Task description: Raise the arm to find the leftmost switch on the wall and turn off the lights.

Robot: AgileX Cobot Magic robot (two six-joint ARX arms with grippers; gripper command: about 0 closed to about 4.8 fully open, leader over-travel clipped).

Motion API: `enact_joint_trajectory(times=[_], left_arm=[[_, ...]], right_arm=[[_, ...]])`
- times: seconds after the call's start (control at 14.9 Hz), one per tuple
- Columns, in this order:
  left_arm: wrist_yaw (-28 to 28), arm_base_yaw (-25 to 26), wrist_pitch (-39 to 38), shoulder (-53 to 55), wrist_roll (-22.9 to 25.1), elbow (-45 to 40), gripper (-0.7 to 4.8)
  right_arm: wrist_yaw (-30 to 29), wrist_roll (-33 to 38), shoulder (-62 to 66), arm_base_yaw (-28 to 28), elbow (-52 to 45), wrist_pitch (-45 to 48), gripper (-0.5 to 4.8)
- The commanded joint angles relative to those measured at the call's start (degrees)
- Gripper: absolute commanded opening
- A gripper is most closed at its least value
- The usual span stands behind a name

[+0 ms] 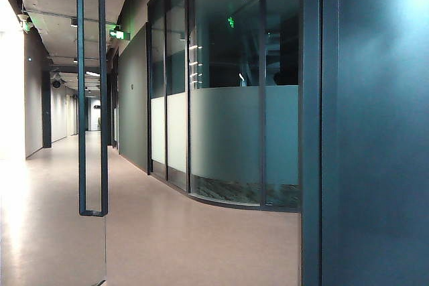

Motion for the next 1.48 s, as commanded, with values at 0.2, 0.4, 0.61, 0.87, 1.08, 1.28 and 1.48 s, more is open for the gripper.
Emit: enact_joint_trajectory(times=[0.2,0.4,0.61,0.87,1.08,1.28,1.48], left_arm=[[0.17,1.55,0.33,-1.33,0.61,0.35,-0.05],[-2.1,5.88,-4.13,-4.44,3.63,0.33,-0.05],[-26.86,7.85,-25.42,-12.74,24.3,-0.52,-0.05],[-52.57,7.98,-26.93,-27.67,35.56,-15.1,-0.05],[-55.08,7.96,-27.04,-37.77,37.94,-27.08,-0.05],[-55.17,7.96,-32.44,-43.21,37.88,-34.4,-0.05],[-55.04,7.89,-41.53,-43.6,36.04,-35.87,-0.05]], right_arm=[[-6.4,2.43,-2.49,0.17,-0.07,-1.4,-0.01],[-6.64,1.42,-7.58,0.11,-0.11,-5.49,-0.01],[-6.21,-1.73,-13.9,0.11,-2.62,-14.14,-0.01],[-4.0,-3.02,-27.43,0.11,-20.35,-14.67,-0.01],[0.48,-3.15,-38.18,0.11,-36.46,-13.81,-0.01],[2.8,-4.28,-47.5,0.11,-50.51,-13.94,-0.01],[2.78,-4.28,-53.42,0.11,-58.62,-16.72,-0.01]])
